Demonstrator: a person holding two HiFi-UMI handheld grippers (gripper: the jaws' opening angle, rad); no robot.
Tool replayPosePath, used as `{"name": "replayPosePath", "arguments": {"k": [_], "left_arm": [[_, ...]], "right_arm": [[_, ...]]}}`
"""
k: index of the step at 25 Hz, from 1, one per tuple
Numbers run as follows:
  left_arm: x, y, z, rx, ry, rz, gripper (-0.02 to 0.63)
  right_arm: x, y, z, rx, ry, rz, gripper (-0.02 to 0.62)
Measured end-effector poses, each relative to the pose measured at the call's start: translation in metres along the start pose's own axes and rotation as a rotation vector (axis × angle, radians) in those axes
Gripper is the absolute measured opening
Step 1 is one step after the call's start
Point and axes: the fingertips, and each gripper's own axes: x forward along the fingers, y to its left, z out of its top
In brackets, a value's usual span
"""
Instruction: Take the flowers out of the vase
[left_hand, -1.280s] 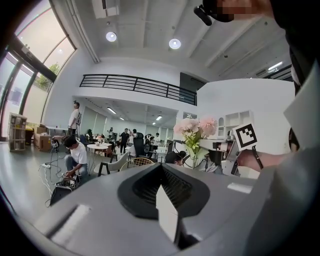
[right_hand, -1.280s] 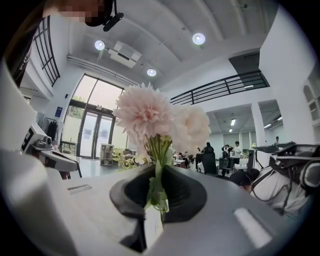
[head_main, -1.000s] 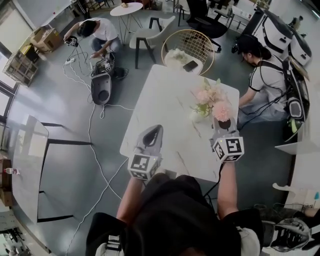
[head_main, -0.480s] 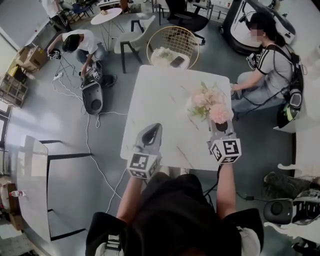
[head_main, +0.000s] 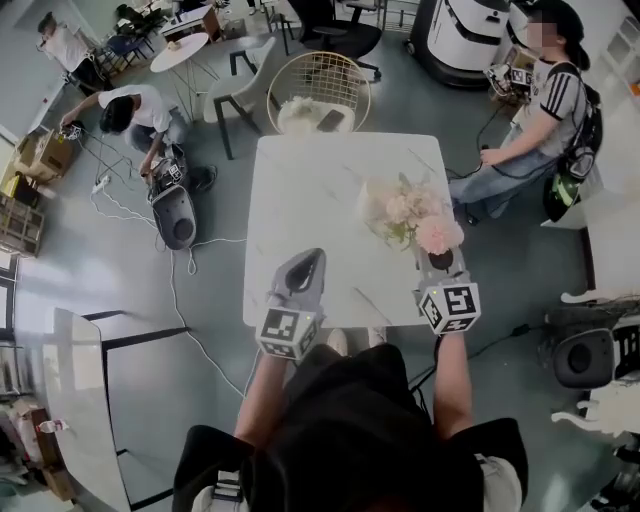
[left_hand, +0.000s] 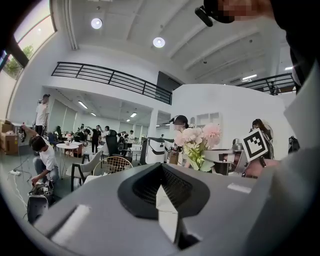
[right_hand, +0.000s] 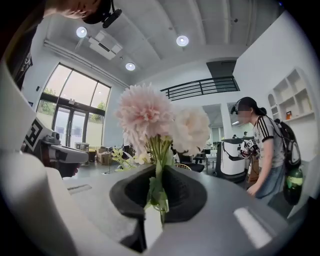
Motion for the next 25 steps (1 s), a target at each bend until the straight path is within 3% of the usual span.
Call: {"name": "replayPosePath", "arguments": {"k": [10,25], "left_arm": [[0.006,-0.018,0.0,0.016,0.008,-0.09,0.008],[0.013,-0.032,-0.009,0.004,0.039,-0.116,0.008]], "right_arm": [[-0.036,0.003,-0.019,0.027,0.025,-0.07,0.037],[-0.053,0.001,-0.034,0.055,0.047,-0.095,0.037]]}}
